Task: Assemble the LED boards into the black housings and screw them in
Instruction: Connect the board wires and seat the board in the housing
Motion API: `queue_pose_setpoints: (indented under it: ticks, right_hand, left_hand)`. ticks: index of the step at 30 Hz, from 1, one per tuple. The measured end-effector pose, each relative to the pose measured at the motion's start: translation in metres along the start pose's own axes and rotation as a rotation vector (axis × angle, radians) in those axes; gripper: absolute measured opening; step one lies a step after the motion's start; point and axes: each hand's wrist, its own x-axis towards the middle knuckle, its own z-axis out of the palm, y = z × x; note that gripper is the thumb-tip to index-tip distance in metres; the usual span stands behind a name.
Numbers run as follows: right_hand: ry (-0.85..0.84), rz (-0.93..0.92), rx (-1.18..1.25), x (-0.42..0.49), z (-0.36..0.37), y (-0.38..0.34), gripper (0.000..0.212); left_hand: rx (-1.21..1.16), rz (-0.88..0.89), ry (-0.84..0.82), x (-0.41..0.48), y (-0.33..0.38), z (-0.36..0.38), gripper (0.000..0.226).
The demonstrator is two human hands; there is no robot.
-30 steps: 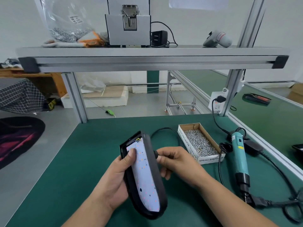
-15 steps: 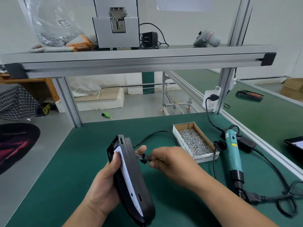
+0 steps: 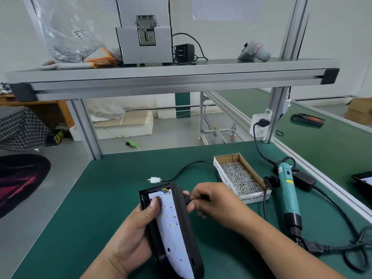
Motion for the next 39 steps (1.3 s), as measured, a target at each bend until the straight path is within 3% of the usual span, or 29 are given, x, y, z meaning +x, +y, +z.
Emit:
queue_pose_setpoints:
  ticks: [4,10,16,20,27,31,39]
  right_hand:
    - [-0.022,-0.066,0.041,-0.002,-0.003,-0.008,0.035]
    - [0.037,-0.093,-0.018,-0.001,0.002,-0.012,0.015]
    - [0.073,-0.131,-0.035,0.0,0.003,-0.013,0.021]
    - [0.061,-0.153,-0.113,0.0,0.002,-0.01,0.048]
    - [0.066,-0.176,-0.123,-0.002,-0.002,-0.016,0.032]
    - [0.096,-0.199,-0.168,-0.002,-0.003,-0.008,0.047]
    - [0.096,-0.2,-0.123,-0.002,-0.004,-0.004,0.014]
  left_hand:
    - [0.028,0.016,0.039,0.0,-0.003,0.006,0.08]
    - [-0.032,0.035,0.099,0.001,-0.008,0.011,0.098]
    - [-0.006,0.053,0.11,0.001,-0.008,0.014,0.093]
    - [0.018,0.065,0.146,0.001,-0.011,0.017,0.087]
    - [0.036,0.098,0.169,-0.001,-0.01,0.016,0.091]
    - [0.068,0.101,0.17,-0.002,-0.009,0.016,0.09]
    - [0.093,0.081,0.187,-0.003,-0.012,0.007,0.081]
